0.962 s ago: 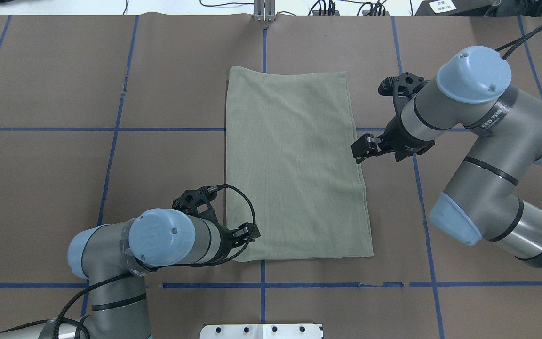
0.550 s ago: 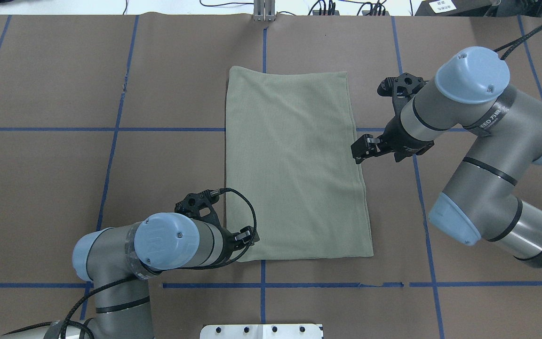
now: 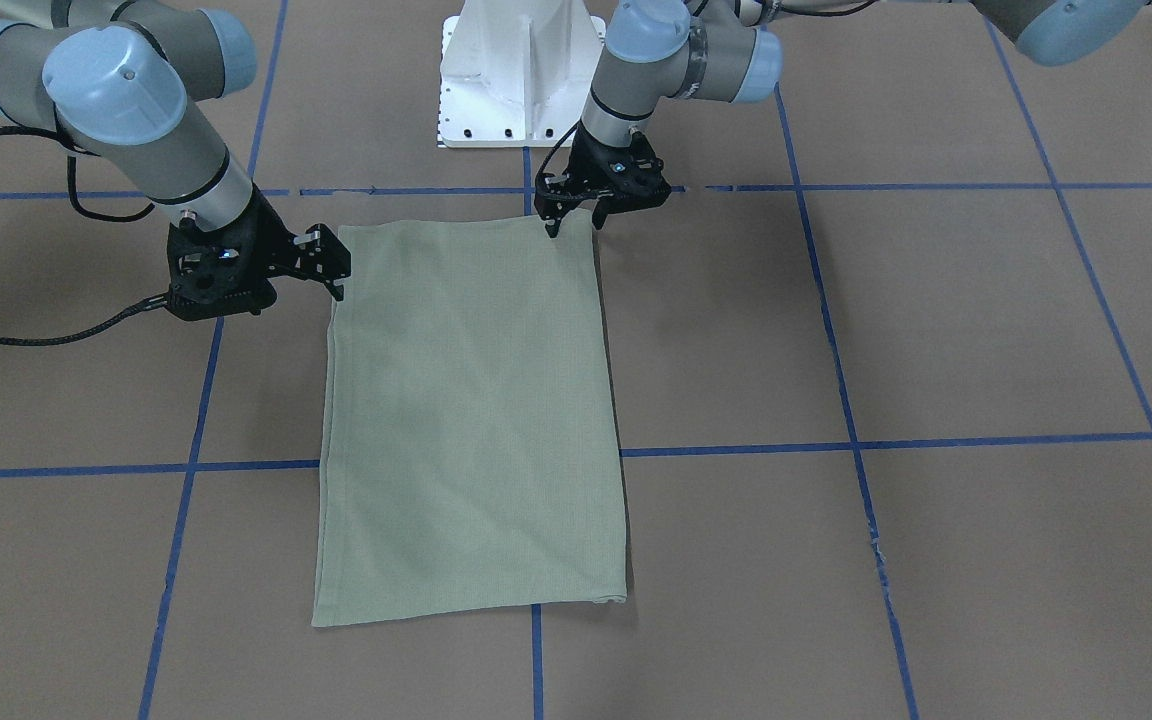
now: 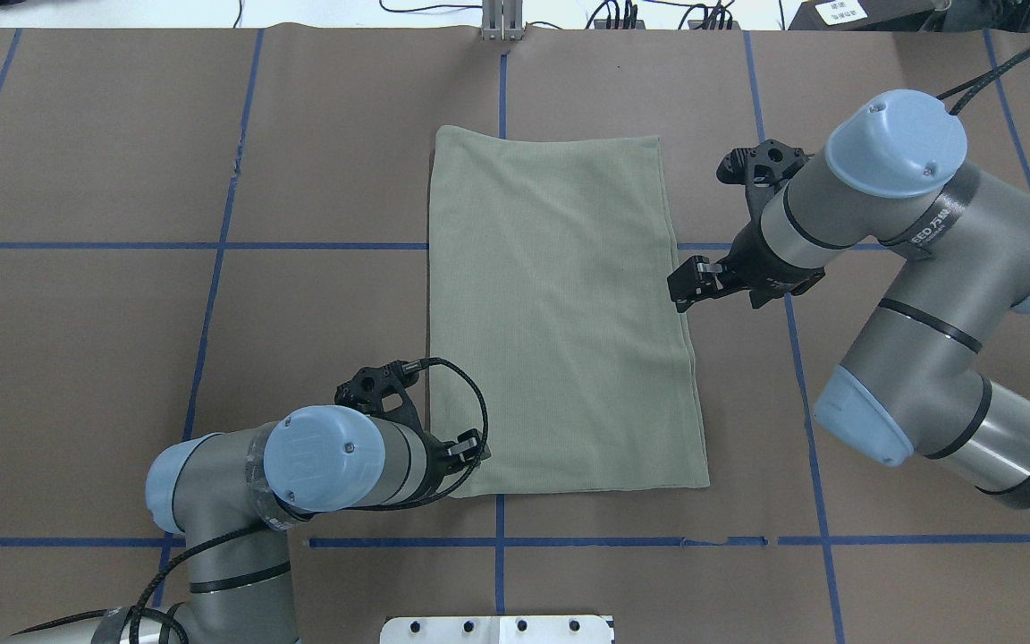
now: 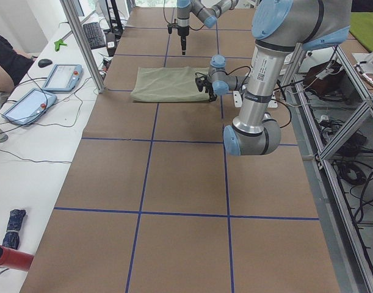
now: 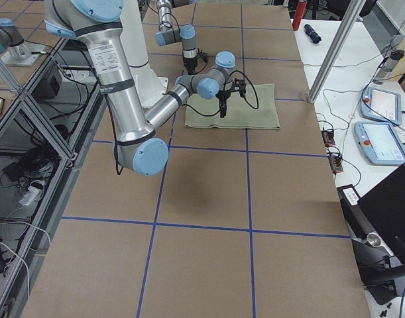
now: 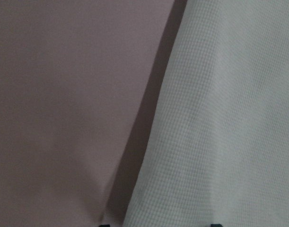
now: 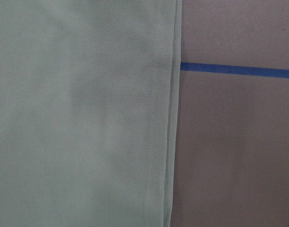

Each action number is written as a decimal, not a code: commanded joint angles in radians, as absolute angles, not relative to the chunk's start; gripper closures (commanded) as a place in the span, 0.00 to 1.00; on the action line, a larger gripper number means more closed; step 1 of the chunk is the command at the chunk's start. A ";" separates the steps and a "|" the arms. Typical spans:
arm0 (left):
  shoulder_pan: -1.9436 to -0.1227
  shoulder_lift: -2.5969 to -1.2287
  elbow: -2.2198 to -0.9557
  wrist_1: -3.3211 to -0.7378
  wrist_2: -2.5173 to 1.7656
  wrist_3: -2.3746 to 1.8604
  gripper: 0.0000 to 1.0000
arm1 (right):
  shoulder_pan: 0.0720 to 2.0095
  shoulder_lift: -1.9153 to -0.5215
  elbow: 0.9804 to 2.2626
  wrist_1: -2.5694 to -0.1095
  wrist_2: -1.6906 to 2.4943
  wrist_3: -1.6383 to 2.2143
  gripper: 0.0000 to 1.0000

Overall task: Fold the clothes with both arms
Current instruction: 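Move the right gripper to the shirt's other near corner beside the left gripper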

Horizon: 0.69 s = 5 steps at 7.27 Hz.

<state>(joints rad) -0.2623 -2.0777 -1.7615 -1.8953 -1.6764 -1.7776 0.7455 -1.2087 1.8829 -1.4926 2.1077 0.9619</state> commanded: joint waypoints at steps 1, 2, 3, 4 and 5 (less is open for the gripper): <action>-0.262 -2.079 -1.759 -1.896 -1.672 -1.778 0.44 | 0.746 -1.207 1.882 -1.493 2.108 0.962 0.00; -0.262 -2.080 -1.764 -1.896 -1.674 -1.776 0.53 | 0.746 -1.209 1.882 -1.493 2.108 0.963 0.00; -0.262 -2.082 -1.769 -1.896 -1.675 -1.776 0.67 | 0.746 -1.207 1.882 -1.493 2.108 0.966 0.00; -0.259 -2.080 -1.770 -1.896 -1.672 -1.778 0.83 | 0.746 -1.209 1.884 -1.493 2.106 0.969 0.00; -0.256 -2.080 -1.775 -1.896 -1.671 -1.778 1.00 | 0.746 -1.209 1.888 -1.493 2.105 0.969 0.00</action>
